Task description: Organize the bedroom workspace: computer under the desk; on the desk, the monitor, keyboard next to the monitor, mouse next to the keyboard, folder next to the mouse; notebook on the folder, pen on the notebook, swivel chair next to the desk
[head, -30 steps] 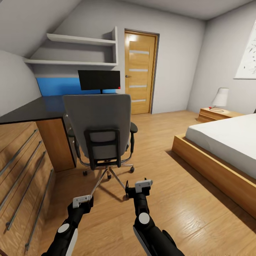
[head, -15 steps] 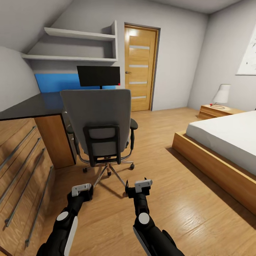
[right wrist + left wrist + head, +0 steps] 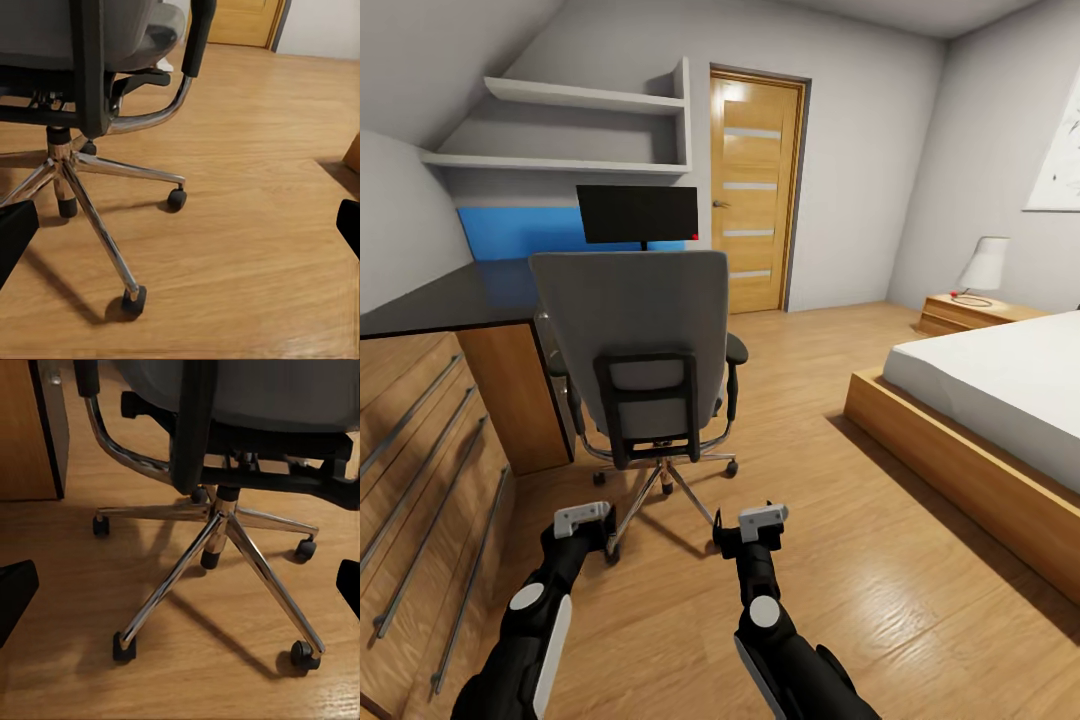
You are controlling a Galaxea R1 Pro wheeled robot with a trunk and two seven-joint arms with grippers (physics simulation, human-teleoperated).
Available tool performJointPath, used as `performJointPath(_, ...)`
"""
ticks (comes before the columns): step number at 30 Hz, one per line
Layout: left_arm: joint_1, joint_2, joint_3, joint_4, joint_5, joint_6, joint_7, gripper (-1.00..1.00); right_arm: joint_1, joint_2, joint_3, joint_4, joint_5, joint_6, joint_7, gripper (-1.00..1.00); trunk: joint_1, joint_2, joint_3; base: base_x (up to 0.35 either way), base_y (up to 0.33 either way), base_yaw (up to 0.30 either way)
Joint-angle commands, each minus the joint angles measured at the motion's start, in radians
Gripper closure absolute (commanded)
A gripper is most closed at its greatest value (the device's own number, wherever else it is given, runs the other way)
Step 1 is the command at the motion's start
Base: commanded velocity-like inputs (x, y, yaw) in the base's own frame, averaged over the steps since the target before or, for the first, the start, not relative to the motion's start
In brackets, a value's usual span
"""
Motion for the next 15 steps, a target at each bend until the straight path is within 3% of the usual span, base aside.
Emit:
performJointPath(1,0.000,-0.001,0.002,-0.006,-0.009,0.005,-0.003,-1.00,-0.004,0.000,0.002,-0.001,0.002,0.018,-0.005,-1.00,0.000,0.000,-0.001,0.000,0.000,0.000)
performJointPath(7,0.000,-0.005,-0.016,0.053,-0.013,0.001,-0.003,-1.00,-0.040,0.000,0.002,0.003,-0.003,0.065,0.001,-1.00,0.000,0.000,-0.001,0.000,0.000,0.000)
performJointPath(15,0.000,-0.002,-0.061,0.123,-0.013,-0.027,-0.003,-1.00,-0.051,0.000,0.004,0.061,-0.005,-0.025,0.004,-1.00,0.000,0.000,-0.001,0.000,0.000,0.000)
